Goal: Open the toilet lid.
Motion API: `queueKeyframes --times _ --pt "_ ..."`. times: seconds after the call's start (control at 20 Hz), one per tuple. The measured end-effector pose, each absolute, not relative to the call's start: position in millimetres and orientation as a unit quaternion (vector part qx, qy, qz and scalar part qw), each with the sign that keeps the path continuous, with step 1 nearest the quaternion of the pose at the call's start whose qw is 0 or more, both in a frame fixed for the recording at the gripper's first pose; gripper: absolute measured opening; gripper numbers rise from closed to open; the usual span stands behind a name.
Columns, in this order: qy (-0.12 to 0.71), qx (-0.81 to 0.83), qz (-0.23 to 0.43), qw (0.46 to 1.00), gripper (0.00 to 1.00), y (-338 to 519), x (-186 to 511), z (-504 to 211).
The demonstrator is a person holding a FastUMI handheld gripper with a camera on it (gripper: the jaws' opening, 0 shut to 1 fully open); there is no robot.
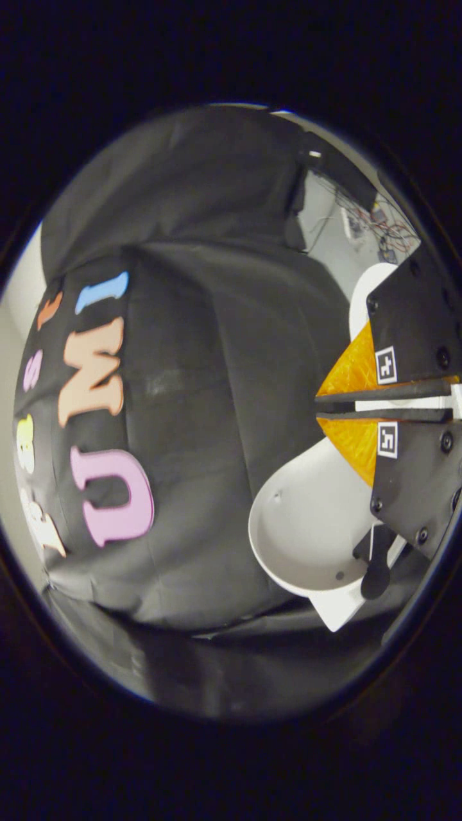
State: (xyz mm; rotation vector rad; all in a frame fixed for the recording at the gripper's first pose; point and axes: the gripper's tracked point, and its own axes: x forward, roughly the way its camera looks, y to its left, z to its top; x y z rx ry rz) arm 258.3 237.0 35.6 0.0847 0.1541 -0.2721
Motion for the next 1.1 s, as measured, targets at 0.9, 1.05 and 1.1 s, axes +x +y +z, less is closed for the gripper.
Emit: queueKeyframes --times 0.9,1.05,1.1 --pt "0.054 -0.07 -0.053 0.995 0.07 360 284 71" --pt "0.041 -0.052 -0.08 0.995 0.07 322 282 84" --pt "0.037 -0.043 -0.089 0.994 0.07 309 281 87"
